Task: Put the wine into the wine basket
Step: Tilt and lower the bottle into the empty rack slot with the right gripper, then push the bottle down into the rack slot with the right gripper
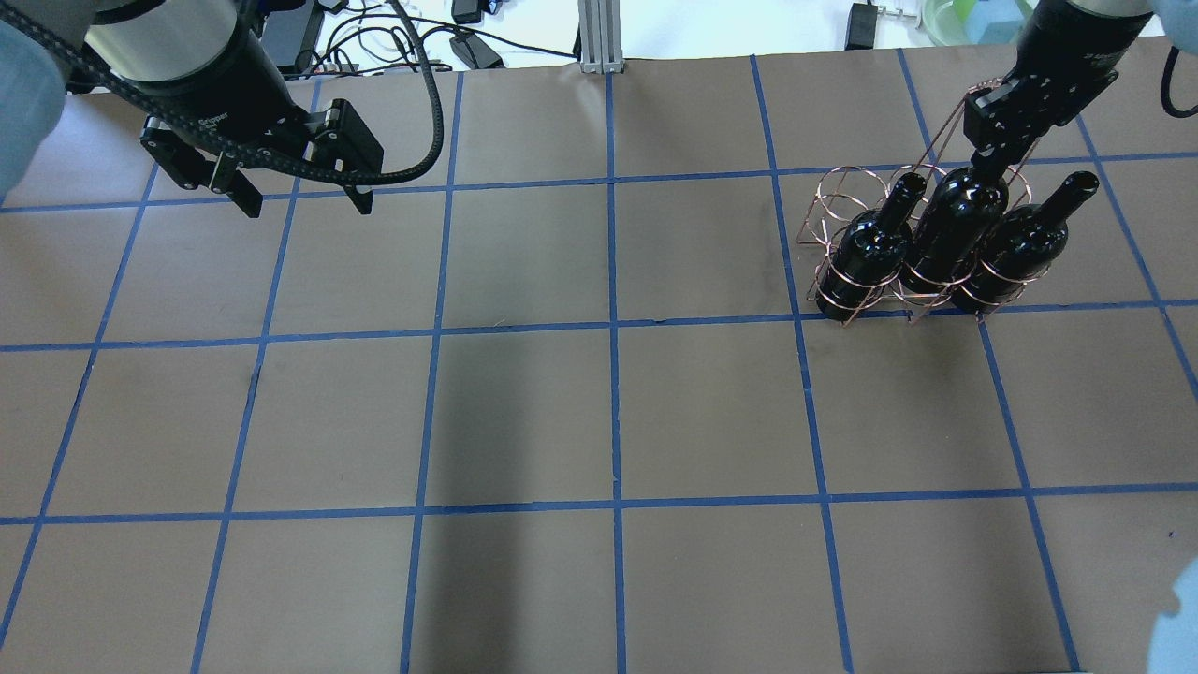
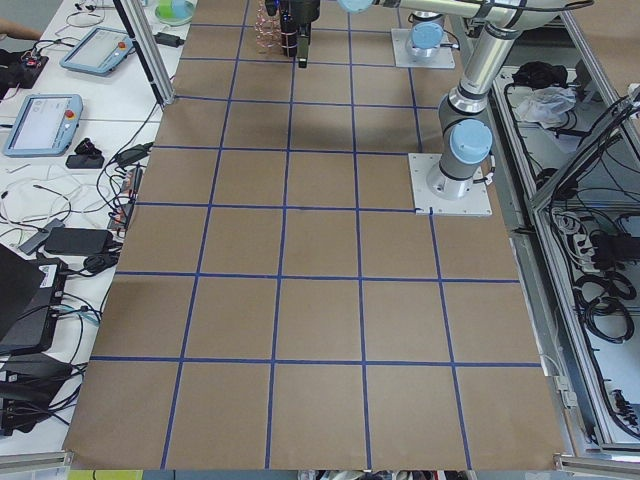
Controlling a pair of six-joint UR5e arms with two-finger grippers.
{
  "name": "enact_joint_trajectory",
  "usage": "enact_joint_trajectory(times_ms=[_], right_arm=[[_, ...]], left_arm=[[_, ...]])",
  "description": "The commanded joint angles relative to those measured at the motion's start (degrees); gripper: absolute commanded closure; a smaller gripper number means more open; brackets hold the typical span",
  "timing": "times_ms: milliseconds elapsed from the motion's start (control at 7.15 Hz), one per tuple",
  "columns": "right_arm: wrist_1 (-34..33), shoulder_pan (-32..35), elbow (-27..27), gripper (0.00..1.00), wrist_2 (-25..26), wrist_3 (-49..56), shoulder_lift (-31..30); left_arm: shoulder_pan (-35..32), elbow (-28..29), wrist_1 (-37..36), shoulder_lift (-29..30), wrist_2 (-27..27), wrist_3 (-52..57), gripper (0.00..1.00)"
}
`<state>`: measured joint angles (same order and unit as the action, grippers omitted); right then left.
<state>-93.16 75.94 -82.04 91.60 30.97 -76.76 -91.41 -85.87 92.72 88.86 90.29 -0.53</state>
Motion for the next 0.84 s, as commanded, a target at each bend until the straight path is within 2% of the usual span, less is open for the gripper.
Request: enact_joint_trajectory(times_ms=[0, 699], right_arm=[[-0.2, 0.0, -1.2, 1.00, 0.1, 0.0, 0.3], [-0.2, 0.0, -2.5, 1.00, 0.0, -0.2, 0.4]], left_arm=[[0.0, 0.0, 0.0, 0.0, 0.0, 0.0, 0.00], [0.0, 0.0, 0.0, 0.0, 0.1, 0.0, 0.00]])
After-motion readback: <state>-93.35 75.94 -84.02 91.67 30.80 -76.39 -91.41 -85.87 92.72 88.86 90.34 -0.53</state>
